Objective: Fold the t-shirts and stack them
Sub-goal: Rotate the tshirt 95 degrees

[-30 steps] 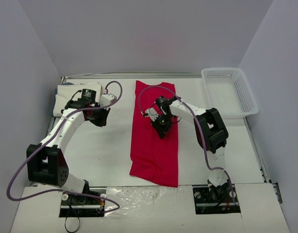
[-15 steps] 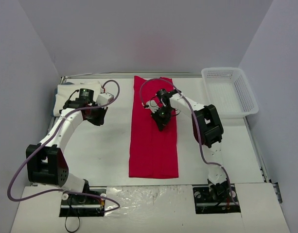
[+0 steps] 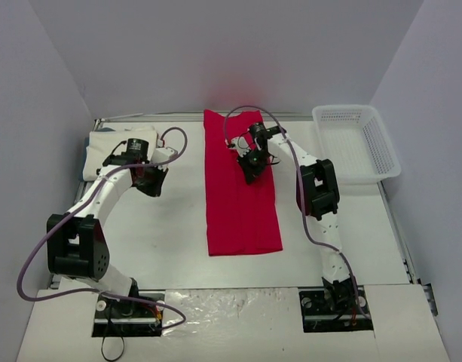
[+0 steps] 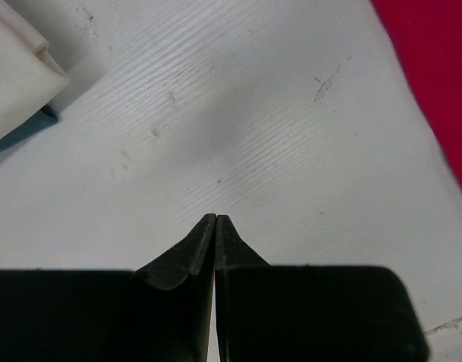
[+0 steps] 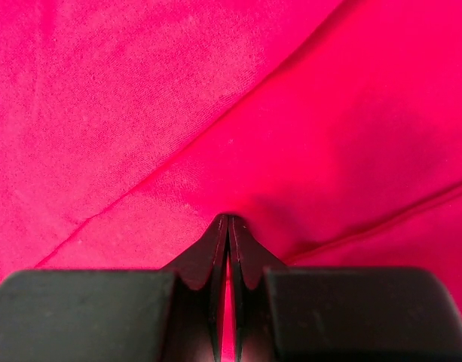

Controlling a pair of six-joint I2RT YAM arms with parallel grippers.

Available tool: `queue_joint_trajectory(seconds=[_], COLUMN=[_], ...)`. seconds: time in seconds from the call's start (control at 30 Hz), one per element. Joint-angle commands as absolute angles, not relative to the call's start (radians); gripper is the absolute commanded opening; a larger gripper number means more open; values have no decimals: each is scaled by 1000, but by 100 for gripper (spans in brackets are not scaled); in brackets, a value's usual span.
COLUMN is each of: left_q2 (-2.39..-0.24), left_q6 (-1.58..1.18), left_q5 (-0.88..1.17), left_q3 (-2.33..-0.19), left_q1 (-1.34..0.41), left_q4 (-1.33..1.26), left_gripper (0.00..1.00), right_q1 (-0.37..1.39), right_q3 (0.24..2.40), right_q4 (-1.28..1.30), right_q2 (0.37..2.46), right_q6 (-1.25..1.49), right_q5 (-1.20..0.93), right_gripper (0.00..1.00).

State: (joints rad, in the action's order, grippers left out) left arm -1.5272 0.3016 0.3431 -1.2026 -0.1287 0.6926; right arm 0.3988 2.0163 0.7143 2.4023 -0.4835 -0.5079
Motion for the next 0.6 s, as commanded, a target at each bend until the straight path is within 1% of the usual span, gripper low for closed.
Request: queue_joint_trajectory(seconds=[0.0, 0.23, 0.47, 0.57], left_q2=[-1528, -1554, -1566, -1565], left_q6=[298, 298, 296, 298], left_q5=[322, 305, 288, 284], left_q3=[-1253, -1262, -1269, -1272], left_q1=[-121, -120, -115, -114], left_q4=[689, 686, 684, 695], left_gripper=[2, 2, 2, 2], right_q1=[393, 397, 393, 399], right_q3=[2075, 2201, 2275, 2273], right_q4=[704, 730, 730, 736], right_q2=[2516, 2608, 2664, 2665], right_q6=[-541, -538, -534, -534], right_q5=[-459, -471, -448, -449], right_gripper=[0, 0, 0, 0])
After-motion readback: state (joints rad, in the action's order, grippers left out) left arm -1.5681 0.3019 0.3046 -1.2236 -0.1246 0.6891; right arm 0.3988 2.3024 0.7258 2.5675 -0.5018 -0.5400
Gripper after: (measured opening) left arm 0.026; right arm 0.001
